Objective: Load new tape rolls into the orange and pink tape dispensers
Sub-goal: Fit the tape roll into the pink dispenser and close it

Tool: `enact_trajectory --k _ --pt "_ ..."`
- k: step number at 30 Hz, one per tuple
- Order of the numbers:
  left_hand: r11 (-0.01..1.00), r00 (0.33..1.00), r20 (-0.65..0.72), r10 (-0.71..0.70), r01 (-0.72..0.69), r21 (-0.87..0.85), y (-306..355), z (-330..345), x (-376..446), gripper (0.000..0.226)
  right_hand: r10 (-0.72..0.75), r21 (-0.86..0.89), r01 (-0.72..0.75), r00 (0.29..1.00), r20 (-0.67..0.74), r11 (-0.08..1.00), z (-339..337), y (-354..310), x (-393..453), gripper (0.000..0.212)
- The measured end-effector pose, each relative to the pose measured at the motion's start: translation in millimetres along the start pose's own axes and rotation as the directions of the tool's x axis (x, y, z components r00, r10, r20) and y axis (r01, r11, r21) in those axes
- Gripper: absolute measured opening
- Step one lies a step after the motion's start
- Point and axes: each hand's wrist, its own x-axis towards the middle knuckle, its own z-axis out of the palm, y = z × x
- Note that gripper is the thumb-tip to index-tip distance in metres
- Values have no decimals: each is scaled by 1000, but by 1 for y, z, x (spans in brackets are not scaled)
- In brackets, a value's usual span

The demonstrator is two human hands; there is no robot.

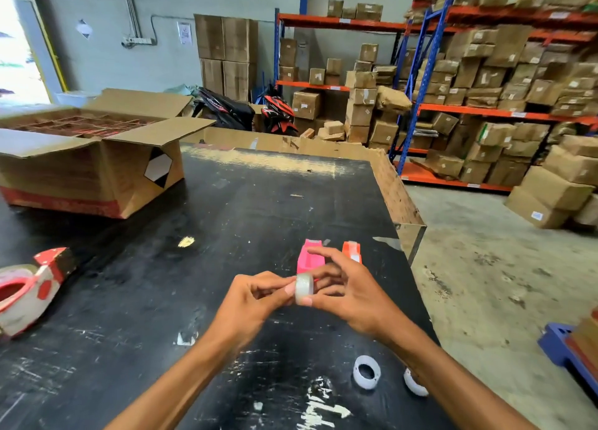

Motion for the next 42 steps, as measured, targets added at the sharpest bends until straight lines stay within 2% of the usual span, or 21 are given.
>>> enact_trajectory --k 5,9,11,15,18,22,26,28,31,34,37,40,42 --pt "998 997 54 50 -52 36 2 0 15 18 2 -17 -2 1000 -9 1000 -9 -2 7 71" --pt "994 994 8 106 -106 16 10 8 27 19 -38 -80 29 994 -106 996 -10 -1 21 74" --pt "997 997 3 73 -73 -29 13 10 33 22 -54 -103 37 983 -173 994 -10 0 31 78" --pt "1000 1000 2 31 -31 4 16 10 46 14 -161 -313 82 959 -234 946 -2 0 43 78" --pt "999 997 -80 12 -9 34 10 6 60 12 -196 -411 83 951 -240 908 9 3 51 73" --pt "1000 991 -134 -16 18 17 3 0 74 9 -169 -414 55 955 -242 909 14 8 64 62" --pt "996 993 -84 -81 85 42 -6 -5 87 10 -182 -504 46 957 -225 863 17 21 73 35" --pt "985 985 -21 -170 171 18 -5 -7 94 23 -142 -466 11 958 -248 885 16 29 76 29" --pt "935 938 117 -325 338 -110 -4 -13 103 40 25 -210 -98 946 -324 973 9 31 80 28" --pt "890 897 166 -410 433 -141 -12 -18 109 54 137 -115 -190 921 -365 975 0 42 83 18" --pt "885 895 120 -429 443 -142 -19 -10 114 44 213 -81 -265 893 -395 961 -1 53 88 14" --pt "915 920 88 -382 390 -103 -20 0 117 29 219 -103 -283 886 -410 954 -1 55 94 13" --pt "932 933 95 -347 354 -73 -22 4 121 29 205 -125 -279 886 -416 952 -2 53 99 17"
